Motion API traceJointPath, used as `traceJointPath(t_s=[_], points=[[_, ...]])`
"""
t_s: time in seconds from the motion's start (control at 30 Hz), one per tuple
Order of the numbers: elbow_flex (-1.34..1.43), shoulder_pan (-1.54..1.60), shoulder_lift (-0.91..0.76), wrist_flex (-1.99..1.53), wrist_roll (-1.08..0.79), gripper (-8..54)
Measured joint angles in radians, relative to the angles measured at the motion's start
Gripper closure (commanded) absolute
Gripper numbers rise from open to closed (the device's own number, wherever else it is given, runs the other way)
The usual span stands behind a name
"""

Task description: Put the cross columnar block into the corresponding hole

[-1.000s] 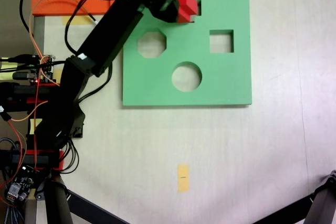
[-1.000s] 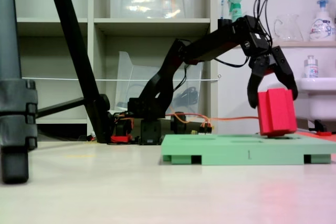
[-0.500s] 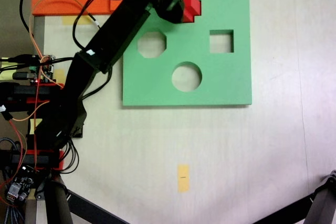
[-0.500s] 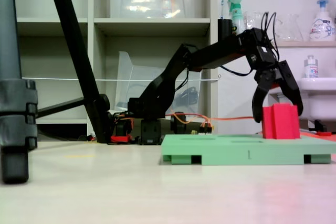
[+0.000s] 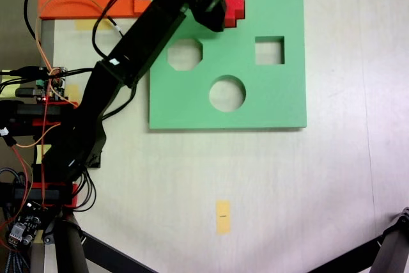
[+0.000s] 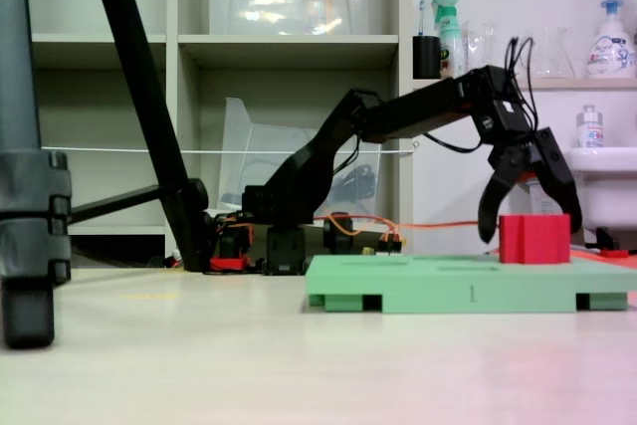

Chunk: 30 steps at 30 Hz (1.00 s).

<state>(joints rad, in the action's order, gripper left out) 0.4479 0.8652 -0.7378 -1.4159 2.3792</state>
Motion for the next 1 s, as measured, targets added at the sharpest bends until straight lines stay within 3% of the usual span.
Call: traceJointPath(t_s=[0.2,0.3,0.47,0.57,0.73,0.8,0.9,1.0], points=[[0.0,-0.014,-0.161,-0.087,-0.167,-6.5],[-0.002,-0.071,-0.348,-0.169,-0.402,-6.4],[-0.002,-0.229,-0.5,-0.244,-0.838,-6.2],[-0.002,-0.448,-0.558,-0.245,-0.989,0.9],[-0.002,-0.793,-0.565,-0.216,-1.485,3.9],[0.008,-0.844,-0.578,-0.201,-1.517,5.6],[0.173,-0.946,-0.652,-0.086,-1.572,6.2],[0.666,-0.983,-0.834,0.27,-1.81,7.9]])
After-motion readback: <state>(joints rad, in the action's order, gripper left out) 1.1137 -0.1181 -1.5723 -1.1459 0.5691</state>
